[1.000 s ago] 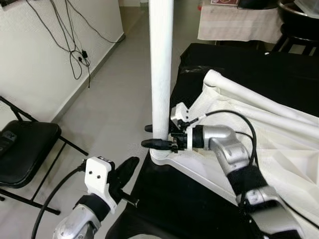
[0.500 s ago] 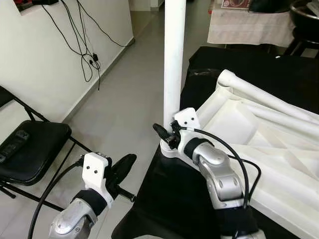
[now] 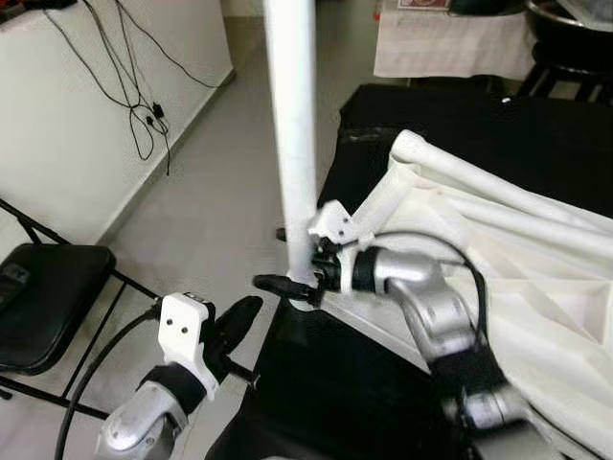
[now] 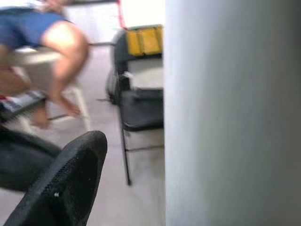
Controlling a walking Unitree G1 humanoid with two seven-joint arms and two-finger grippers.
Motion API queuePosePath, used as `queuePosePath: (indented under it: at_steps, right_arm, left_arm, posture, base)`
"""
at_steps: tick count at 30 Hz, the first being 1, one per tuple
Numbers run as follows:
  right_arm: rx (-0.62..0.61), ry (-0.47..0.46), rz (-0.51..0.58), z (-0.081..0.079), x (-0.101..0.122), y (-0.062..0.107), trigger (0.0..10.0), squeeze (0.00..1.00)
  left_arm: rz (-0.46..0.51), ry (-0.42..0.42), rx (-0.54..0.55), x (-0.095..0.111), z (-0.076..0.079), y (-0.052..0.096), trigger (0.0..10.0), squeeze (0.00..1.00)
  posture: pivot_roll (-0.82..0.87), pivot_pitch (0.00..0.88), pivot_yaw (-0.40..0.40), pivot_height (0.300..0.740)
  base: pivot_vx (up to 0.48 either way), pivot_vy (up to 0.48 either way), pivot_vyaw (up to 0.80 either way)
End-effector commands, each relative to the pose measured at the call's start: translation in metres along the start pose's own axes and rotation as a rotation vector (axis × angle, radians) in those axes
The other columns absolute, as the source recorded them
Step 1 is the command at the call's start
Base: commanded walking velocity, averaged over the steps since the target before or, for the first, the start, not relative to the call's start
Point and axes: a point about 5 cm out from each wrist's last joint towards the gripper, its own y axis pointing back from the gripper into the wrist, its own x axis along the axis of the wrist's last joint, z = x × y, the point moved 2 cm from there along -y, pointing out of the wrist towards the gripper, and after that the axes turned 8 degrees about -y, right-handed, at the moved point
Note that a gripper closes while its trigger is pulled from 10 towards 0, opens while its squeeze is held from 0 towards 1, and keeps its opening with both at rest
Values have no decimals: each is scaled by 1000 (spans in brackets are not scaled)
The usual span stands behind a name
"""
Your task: Building children table
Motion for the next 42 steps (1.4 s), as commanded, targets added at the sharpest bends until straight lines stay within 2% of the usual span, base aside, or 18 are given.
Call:
queuePosePath:
  at_steps: [1, 6, 7, 8, 13, 18, 22, 24, 25, 26, 27, 28, 29, 30, 31, 32, 34, 42]
  right_arm:
    - [71, -3, -2, -7, -2, -8, 10000, 0]
    - [155, -22, 1, -3, 7, -11, 10000, 0]
    - [173, -27, 2, -3, 8, -11, 7216, 0]
    - [207, -32, -2, -4, 9, -11, 0, 0]
    - [278, -42, 0, -3, 10, -8, 0, 0]
    - [254, -55, 13, 3, 6, -2, 0, 0]
    - [185, -64, 35, 8, 3, 6, 0, 0]
    - [-29, -89, 78, 13, -7, 23, 0, 0]
    - [-29, -89, 78, 13, -7, 23, 0, 0]
    - [-143, -114, 99, 14, -13, 30, 0, 0]
    - [-428, -194, 139, 21, -23, 35, 0, 0]
    - [-428, -194, 139, 21, -23, 35, 0, 0]
    - [-625, -256, 153, 24, -32, 42, 0, 0]
    - [-928, -257, 72, 10, -58, 61, 0, 0]
    - [-928, -257, 72, 10, -58, 61, 0, 0]
    - [-950, -246, 40, -1, -66, 64, 0, 0]
    - [-944, -218, 16, -8, -68, 65, 0, 0]
    - [-982, -175, 1, 7, -57, 70, 0, 0]
  left_arm:
    - [-17, 11, 3, -3, 2, 2, 10000, 0]
    - [-16, 11, 5, -1, 4, 5, 10000, 0]
    - [-16, 11, 4, -1, 5, 5, 10000, 0]
    - [-17, 12, 2, -1, 5, 6, 10000, 0]
    - [-21, 13, -3, -1, 7, 6, 10000, 0]
    - [-21, 14, -5, -2, 8, 6, 10000, 0]
    - [-22, 13, -6, -2, 8, 6, 10000, 0]
    - [-24, 9, -4, -3, 7, 7, 10000, 0]
    - [-24, 9, -4, -3, 7, 7, 10000, 0]
    - [-26, 7, -3, -3, 6, 8, 10000, 0]
    - [-30, 0, -3, -4, 4, 8, 10000, 0]
    - [-30, 0, -3, -4, 4, 8, 10000, 0]
    - [-32, -4, -3, -4, 3, 9, 10000, 0]
    - [-36, -9, -5, -4, 1, 10, 10000, 0]
    - [-36, -9, -5, -4, 1, 10, 10000, 0]
    - [-37, -9, -5, -4, 1, 10, 10000, 0]
    - [-42, -14, -7, -5, 0, 10, 10000, 0]
    - [-45, -29, -5, -5, 0, 10, 10000, 0]
  posture:
    - [-57, 134, 22, 740]
    - [-50, 146, 23, 740]
    - [-50, 146, 23, 740]
    - [-49, 150, 25, 740]
    - [-48, 150, 26, 740]
    - [-52, 146, 27, 740]
    - [-55, 143, 26, 740]
    - [-51, 137, 21, 740]
    - [-51, 137, 21, 740]
    - [-50, 133, 21, 740]
    - [-57, 132, 20, 740]
    - [-57, 132, 20, 740]
    - [-57, 132, 20, 740]
    - [-56, 138, 38, 740]
    - [-56, 138, 38, 740]
    - [-56, 138, 38, 740]
    - [-65, 128, 43, 740]
    - [-55, 130, 33, 740]
  base:
    - [0, 0, 0]
    - [0, 0, 0]
    - [0, 0, 0]
    - [0, 0, 0]
    - [0, 0, 0]
    - [0, 0, 0]
    - [0, 0, 0]
    - [0, 0, 0]
    - [0, 0, 0]
    - [0, 0, 0]
    - [0, 0, 0]
    - [0, 0, 0]
    - [0, 0, 0]
    - [0, 0, 0]
    - [0, 0, 0]
    - [0, 0, 0]
    - [0, 0, 0]
    - [0, 0, 0]
